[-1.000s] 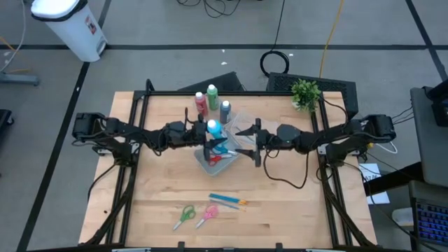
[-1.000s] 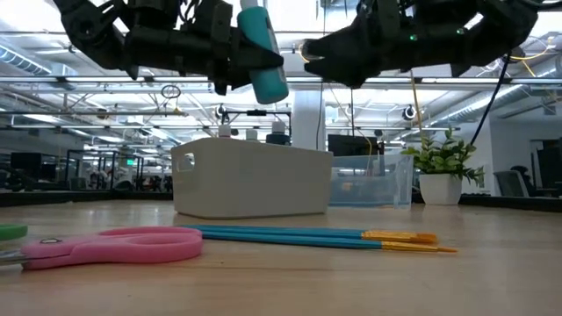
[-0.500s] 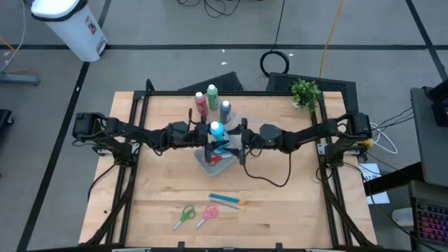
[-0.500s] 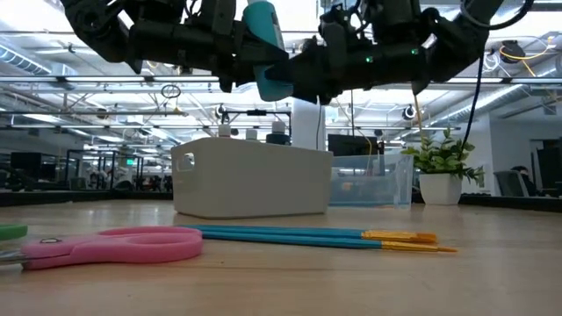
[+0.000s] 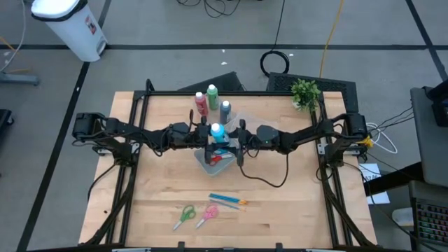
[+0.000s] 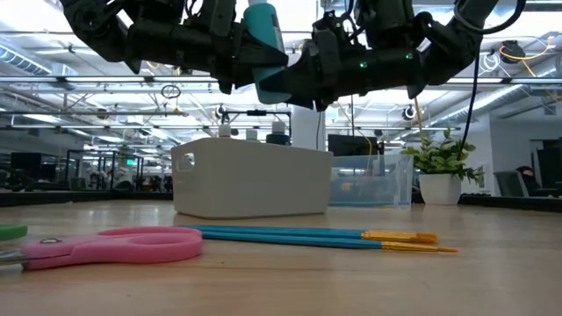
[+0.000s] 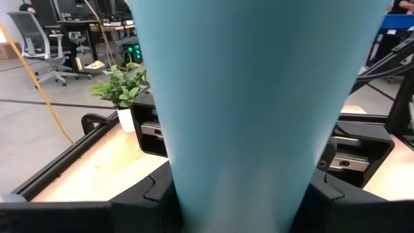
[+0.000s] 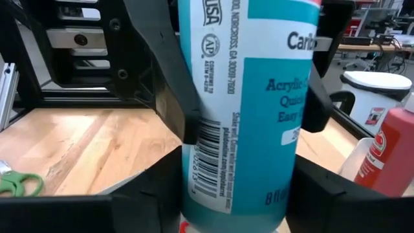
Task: Pick & Place Paint Supplies
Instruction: Put the blue paint bottle into the left transparent bin
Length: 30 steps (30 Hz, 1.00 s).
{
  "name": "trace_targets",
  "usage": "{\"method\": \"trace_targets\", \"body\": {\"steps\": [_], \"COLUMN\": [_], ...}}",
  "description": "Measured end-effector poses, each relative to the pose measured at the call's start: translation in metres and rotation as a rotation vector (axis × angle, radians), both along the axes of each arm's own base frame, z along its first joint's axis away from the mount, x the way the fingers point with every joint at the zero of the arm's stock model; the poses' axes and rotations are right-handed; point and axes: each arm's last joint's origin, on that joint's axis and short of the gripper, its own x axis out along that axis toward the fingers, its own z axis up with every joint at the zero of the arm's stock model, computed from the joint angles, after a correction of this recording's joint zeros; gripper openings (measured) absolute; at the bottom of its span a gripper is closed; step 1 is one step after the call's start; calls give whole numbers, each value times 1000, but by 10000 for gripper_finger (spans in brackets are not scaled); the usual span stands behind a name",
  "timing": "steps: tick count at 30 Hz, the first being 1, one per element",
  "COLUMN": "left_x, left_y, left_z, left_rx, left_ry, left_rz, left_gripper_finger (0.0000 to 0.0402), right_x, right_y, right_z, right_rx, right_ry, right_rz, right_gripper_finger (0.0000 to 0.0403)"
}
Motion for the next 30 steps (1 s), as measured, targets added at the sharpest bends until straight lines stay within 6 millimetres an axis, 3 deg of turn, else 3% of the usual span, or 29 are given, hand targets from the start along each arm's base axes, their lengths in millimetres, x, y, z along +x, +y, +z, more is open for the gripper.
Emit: {"method": "trace_targets", "body": {"steps": [9,15,23,30], "left_x": [0,-2,-5,-11], "left_y": [-8,-20,-30,-28], "left_z": [0,1,52,104], "left_rx": [-5,7,-79,-15], "left_ry": [0,61,291,357], "left_rz": [3,68,73,114], "left_gripper_finger": [198,257,353,381], "right_x": [0,0,0,-1], "right_y": [1,2,2,1], "right_z": [0,-2,-3,-5], "right_rx": [4,-1,-3,0], "right_ry": [2,20,26,45], "right_rz": [9,18,15,2], "right_gripper_finger": [193,185,184,188]}}
